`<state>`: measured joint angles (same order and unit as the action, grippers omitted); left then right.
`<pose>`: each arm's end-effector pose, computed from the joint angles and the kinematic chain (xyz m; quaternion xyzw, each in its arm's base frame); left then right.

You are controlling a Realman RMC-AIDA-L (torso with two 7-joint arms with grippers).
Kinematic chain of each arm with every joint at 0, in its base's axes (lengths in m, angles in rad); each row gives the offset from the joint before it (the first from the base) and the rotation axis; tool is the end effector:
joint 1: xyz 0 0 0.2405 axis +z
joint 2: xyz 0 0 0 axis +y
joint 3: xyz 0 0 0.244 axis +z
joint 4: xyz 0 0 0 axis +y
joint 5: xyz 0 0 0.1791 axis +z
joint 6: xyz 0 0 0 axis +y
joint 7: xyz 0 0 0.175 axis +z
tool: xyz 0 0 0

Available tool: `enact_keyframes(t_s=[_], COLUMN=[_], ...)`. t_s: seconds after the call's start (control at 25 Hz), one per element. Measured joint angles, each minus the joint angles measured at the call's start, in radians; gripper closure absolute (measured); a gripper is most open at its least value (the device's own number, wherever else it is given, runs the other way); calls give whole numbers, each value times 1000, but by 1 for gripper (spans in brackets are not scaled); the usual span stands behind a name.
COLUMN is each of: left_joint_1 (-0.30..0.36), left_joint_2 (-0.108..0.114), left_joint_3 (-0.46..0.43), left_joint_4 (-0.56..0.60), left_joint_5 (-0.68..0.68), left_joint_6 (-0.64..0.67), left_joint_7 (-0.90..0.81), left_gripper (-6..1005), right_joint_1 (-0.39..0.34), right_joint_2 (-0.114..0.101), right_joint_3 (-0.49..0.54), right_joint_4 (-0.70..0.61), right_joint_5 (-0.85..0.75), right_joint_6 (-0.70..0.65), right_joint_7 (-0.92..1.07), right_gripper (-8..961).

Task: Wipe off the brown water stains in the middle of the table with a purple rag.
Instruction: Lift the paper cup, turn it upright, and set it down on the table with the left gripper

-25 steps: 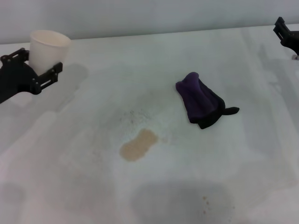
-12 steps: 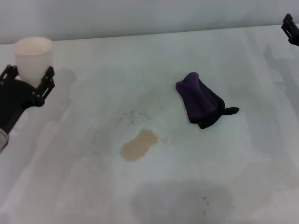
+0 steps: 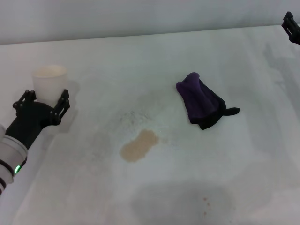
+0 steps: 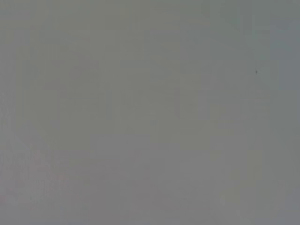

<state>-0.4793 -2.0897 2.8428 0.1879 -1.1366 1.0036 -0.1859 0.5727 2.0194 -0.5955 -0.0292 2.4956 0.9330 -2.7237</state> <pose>-0.2818 0.3279 -0.0666 -0.7980 -0.2571 -0.2404 0.4891 0.3412 0.3838 0.0604 -0.6088 0.3619 0.2859 0.6455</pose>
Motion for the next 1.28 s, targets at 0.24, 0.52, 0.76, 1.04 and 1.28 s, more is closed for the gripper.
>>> enact_keyframes(t_s=[0.24, 0.52, 0.76, 1.04, 1.28], left_joint_1=[17, 19, 28, 61, 81], left_joint_2=[0, 1, -1, -1, -1], left_joint_3=[1, 1, 1, 1, 0], left_joint_4=[12, 22, 28, 55, 71], left_joint_5=[1, 1, 1, -3, -7], left_joint_6=[-15, -87, -101, -71, -56], left_joint_7=[0, -1, 2, 43, 63], left_gripper=[336, 335, 335, 303, 264], right_joint_1=[-7, -10, -10, -11, -17], right_joint_2=[0, 2, 3, 4, 4], right_joint_3=[0, 0, 0, 0, 0], right_joint_4=[0, 0, 0, 3, 5], right_joint_5=[0, 0, 0, 0, 0], right_joint_6=[0, -1, 0, 15, 22], right_joint_7=[-1, -1, 0, 6, 8], right_gripper=[166, 167, 167, 167, 167])
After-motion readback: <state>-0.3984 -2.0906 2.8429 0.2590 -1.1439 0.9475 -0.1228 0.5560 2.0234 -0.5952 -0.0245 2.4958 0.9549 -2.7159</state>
